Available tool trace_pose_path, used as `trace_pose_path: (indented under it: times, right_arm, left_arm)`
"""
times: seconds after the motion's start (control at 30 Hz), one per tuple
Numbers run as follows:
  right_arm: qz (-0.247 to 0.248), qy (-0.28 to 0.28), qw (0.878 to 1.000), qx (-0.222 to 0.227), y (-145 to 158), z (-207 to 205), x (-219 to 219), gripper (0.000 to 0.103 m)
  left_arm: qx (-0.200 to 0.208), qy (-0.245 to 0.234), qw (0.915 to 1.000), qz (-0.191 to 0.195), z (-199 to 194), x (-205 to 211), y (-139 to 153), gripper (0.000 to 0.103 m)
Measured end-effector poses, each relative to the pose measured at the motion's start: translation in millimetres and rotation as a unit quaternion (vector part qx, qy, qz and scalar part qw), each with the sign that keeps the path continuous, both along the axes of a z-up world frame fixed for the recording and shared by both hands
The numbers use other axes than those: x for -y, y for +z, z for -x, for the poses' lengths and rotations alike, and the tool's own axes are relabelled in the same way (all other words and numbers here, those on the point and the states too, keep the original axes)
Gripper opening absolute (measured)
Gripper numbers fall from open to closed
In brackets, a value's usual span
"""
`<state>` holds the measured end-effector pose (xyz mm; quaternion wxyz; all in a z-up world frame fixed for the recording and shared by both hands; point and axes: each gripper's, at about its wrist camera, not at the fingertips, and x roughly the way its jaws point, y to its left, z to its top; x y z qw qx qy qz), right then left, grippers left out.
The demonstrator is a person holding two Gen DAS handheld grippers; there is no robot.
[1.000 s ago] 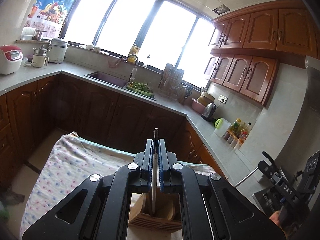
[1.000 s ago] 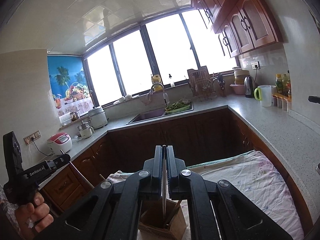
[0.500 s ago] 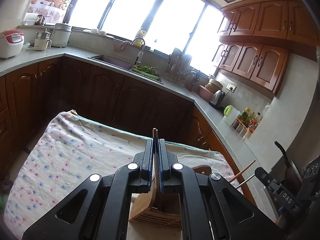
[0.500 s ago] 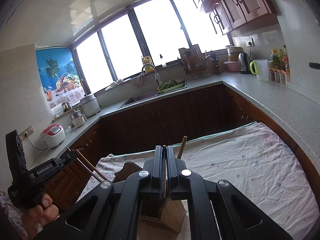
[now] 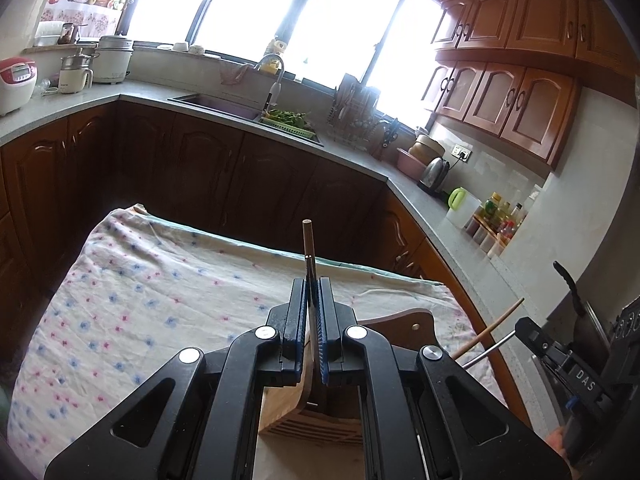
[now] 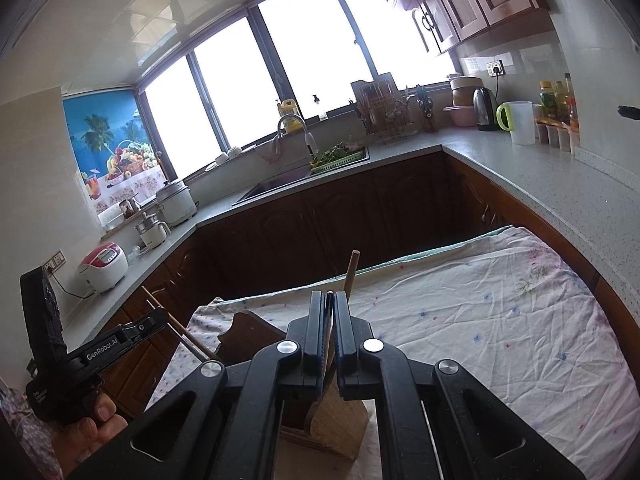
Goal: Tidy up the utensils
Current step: 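Lower both chopsticks into the holder and open both grippers, then move both open grippers back down to the remaining utensils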
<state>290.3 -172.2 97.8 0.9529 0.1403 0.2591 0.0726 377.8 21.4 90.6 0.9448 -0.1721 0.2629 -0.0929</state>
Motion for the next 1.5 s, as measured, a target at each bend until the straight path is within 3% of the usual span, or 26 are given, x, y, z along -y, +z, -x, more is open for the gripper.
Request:
trace_pose_path:
  times: [0.17,0.2,0.23,0.27,0.4,0.47,0.57,0.63,1.07,1.5]
  right_arm:
    - [-0.014,0.009,1.000,-0.004,-0.6,-0.5,1.9,0.013]
    - [-0.018,0.013,1.000,-0.002,0.0,0.9,1.7,0.017]
    - [-0.018,0.015,1.000,0.001,1.0,3.3,1.6,0.028]
    - [-0.017,0.015,1.000,0.005,2.2,6.1,1.4,0.036]
    - [-0.025,0.020,0.999,0.014,6.3,18.2,3.0,0.054]
    - [-0.028,0.021,0.999,0.016,7.3,25.3,4.6,0.075]
    - [-0.034,0.025,0.999,0.019,7.1,39.7,7.6,0.089]
    - [-0.038,0.026,0.999,0.017,5.4,49.8,10.7,0.097]
    - [-0.043,0.021,0.999,-0.008,-10.8,121.2,25.5,0.099]
    - [-0.037,0.014,0.999,-0.031,-36.8,185.5,32.1,0.099]
  left_arm:
    - [-0.009,-0.006,0.9999,0.002,0.3,-2.0,0.6,0.007]
    - [-0.010,-0.007,0.9999,0.002,1.6,-2.7,0.5,0.009]
    - [-0.011,-0.006,0.9999,0.001,3.5,-3.1,0.5,0.012]
    - [-0.014,-0.004,0.9999,0.002,5.8,-4.2,-0.1,0.020]
    - [-0.015,0.008,0.9999,0.002,20.7,-10.3,-1.1,0.055]
    - [-0.015,0.011,0.9998,0.003,30.9,-14.6,-1.2,0.064]
    - [-0.022,0.022,0.9995,0.005,48.9,-22.4,-3.2,0.082]
    - [-0.025,0.028,0.9993,0.008,62.4,-28.0,-5.8,0.084]
    - [-0.087,0.019,0.9961,-0.002,143.2,-30.8,-42.8,0.086]
    - [-0.120,-0.003,0.9927,-0.008,201.3,-17.8,-67.7,0.086]
